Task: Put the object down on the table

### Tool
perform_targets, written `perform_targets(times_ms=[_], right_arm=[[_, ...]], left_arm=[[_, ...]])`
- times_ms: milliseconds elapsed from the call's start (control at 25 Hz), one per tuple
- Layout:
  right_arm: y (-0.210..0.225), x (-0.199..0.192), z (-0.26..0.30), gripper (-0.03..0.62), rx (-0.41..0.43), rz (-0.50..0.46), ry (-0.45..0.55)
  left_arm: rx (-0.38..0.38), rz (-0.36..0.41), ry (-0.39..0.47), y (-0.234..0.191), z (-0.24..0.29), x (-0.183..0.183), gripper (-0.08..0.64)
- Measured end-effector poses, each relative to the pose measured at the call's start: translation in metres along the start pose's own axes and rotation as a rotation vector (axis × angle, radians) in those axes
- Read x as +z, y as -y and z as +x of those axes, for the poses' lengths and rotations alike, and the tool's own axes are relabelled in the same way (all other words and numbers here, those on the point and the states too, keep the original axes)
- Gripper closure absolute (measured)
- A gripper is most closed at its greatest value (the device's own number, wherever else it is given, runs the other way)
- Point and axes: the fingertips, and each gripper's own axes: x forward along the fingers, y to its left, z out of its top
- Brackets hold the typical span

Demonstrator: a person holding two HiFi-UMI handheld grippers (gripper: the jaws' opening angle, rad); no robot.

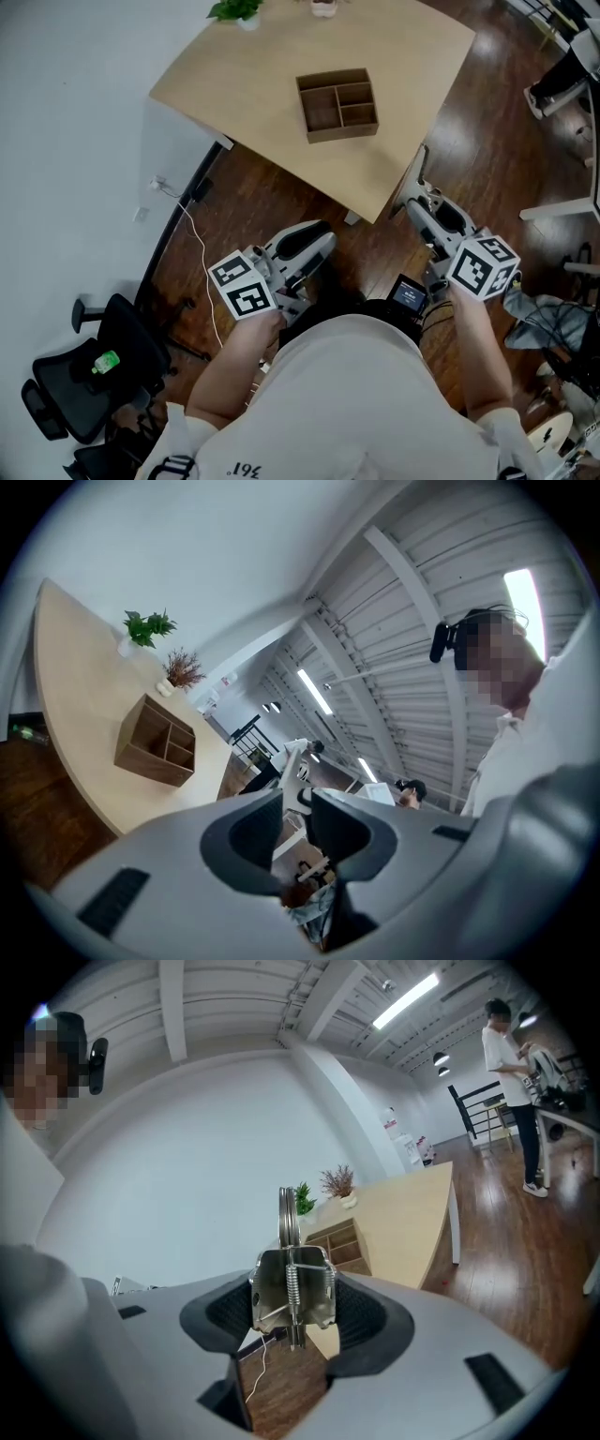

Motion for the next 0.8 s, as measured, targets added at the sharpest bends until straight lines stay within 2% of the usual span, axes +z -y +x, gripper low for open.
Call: perform_targets(times_ms=[120,240,480,640,800], right_arm=[[0.007,0.007,0.034,0.36,-0.01,0.0,-0.011],[0.013,0.011,0.052,0.36,-0.016,0.002,-0.024],[0.023,0.018,0.057,0.359,-0.002,-0.019,-0.035],[0.041,0.029,0.097,0.36,0.03,-0.036,-0.081],[0.047,0.042,0.13,0.359,0.061,-0.108,-0.116]], left_arm=[[0.007,-0.01,-0.008,-0.031,0.006,0.018,0.474],[0.014,-0.014,-0.006,-0.044,0.011,0.029,0.474],[0.035,-0.008,0.006,-0.042,0.021,0.029,0.474],[0.082,-0.014,0.042,-0.068,0.038,0.043,0.474],[0.133,-0.015,0.071,-0.084,0.053,0.055,0.474]])
